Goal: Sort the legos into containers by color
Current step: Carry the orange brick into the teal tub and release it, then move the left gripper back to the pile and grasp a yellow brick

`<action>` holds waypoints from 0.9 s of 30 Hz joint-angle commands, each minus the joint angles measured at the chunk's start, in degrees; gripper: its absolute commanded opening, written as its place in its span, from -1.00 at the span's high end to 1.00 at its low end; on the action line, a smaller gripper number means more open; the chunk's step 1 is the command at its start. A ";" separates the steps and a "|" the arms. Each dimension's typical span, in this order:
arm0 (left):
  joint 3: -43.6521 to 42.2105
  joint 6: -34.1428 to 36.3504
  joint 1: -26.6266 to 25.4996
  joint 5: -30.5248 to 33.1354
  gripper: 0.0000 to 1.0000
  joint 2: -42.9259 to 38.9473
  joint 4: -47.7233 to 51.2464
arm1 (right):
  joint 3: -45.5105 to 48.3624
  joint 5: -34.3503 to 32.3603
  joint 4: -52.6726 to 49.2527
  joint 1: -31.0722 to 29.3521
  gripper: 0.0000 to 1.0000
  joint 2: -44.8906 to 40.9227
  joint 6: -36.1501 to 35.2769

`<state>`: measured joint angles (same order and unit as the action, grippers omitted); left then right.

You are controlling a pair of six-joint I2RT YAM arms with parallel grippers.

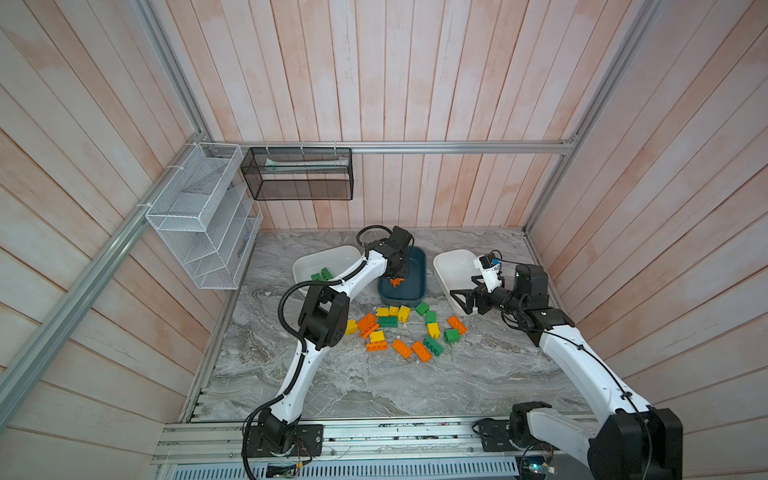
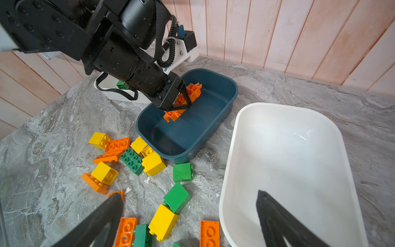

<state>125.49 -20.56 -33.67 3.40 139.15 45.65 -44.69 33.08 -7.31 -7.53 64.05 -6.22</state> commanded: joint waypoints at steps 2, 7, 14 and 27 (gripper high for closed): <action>1.90 -1.76 -0.43 1.45 0.11 0.12 2.01 | -1.17 0.05 0.12 0.67 -0.96 -0.99 -0.91; 0.27 -0.29 -0.61 -1.05 -0.43 -6.03 4.25 | -1.46 0.71 -0.32 1.01 -0.96 -1.40 -1.10; -15.71 12.94 -0.10 -9.03 -0.55 -22.65 4.29 | -0.93 1.88 -0.34 1.02 -0.96 -2.00 -0.91; -46.95 46.45 9.37 -19.08 -0.62 -43.47 3.59 | 0.47 4.78 -0.11 0.98 -0.96 -2.69 0.22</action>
<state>83.33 15.03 -25.54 -11.66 99.61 49.78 -44.69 36.07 -7.35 -6.81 62.35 -6.37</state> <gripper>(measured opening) 0.811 0.980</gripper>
